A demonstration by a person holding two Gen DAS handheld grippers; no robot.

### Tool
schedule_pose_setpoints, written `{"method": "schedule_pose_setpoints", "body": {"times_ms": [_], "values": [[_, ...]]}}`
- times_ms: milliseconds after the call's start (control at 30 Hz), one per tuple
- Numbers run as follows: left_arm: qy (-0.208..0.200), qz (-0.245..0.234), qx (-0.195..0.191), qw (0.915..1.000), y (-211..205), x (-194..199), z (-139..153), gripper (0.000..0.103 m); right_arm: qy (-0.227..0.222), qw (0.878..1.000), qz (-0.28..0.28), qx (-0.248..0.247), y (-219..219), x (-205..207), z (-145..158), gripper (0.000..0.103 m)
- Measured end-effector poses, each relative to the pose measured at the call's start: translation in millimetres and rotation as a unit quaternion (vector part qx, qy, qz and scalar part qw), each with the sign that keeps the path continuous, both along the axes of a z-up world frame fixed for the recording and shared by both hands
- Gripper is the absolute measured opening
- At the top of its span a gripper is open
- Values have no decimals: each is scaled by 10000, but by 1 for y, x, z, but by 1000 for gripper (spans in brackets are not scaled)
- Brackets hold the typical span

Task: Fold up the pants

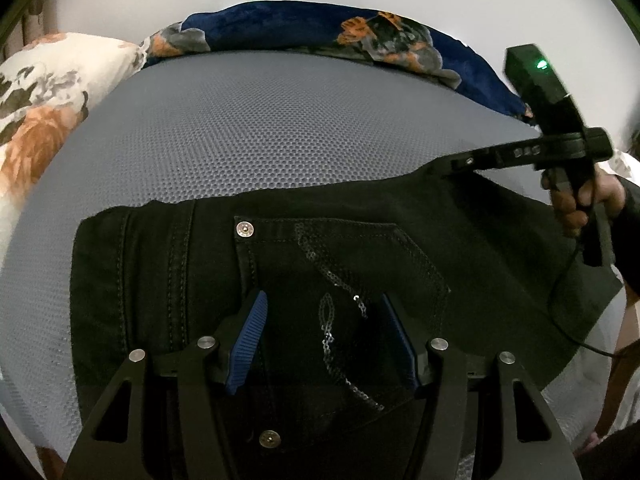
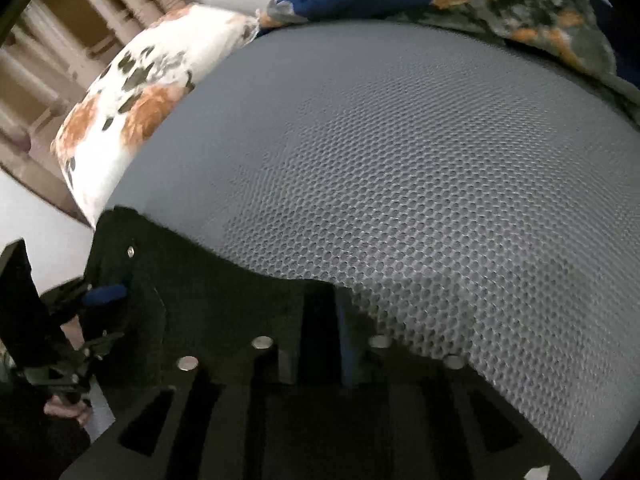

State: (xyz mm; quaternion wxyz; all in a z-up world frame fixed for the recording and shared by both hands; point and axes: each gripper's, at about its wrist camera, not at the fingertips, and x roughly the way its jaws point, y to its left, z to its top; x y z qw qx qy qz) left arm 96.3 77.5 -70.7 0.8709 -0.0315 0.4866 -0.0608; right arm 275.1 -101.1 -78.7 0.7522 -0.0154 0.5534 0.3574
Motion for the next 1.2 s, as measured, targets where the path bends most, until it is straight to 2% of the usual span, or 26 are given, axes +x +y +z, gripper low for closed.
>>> {"method": "schedule_pose_setpoints", "body": {"times_ms": [133, 233, 367, 433, 533, 633, 700, 767, 867, 967, 1200], "values": [[-209, -113, -58, 9997, -12, -1, 15, 59, -427, 9965, -699, 182, -39, -16, 29, 23], [-474, -480, -195, 9975, -33, 7, 28, 59, -559, 9924, -1091, 90, -68, -37, 35, 23], [-469, -943, -406, 9936, -61, 35, 27, 57, -588, 9865, -1489, -349, -97, -63, 21, 23], [-441, -1155, -531, 9909, -74, 53, 24, 49, -536, 9831, -1694, -446, -109, -71, 12, 23], [-249, -1374, -820, 9868, -92, 90, 13, 45, -528, 9763, -2023, -555, -125, -77, 0, 23], [-112, -1406, -842, 9864, -109, 115, 3, 43, -651, 9690, -2294, -638, -139, -77, -5, 21], [-14, -1376, -678, 9882, -119, 127, -7, 43, -791, 9630, -2449, -801, -151, -77, -7, 21], [103, -1327, -502, 9898, -122, 137, -18, 38, -882, 9569, -2601, -948, -166, -78, -10, 19], [166, -1241, -515, 9908, -118, 140, -26, 32, -865, 9516, -2820, -860, -199, -82, -16, 12], [129, -1201, -469, 9916, -117, 137, -28, 30, -876, 9415, -3130, -892, -235, -84, -18, 12], [133, -1140, -497, 9921, -117, 137, -28, 30, -920, 9075, -4012, -839, -319, -97, -15, 12]]}}
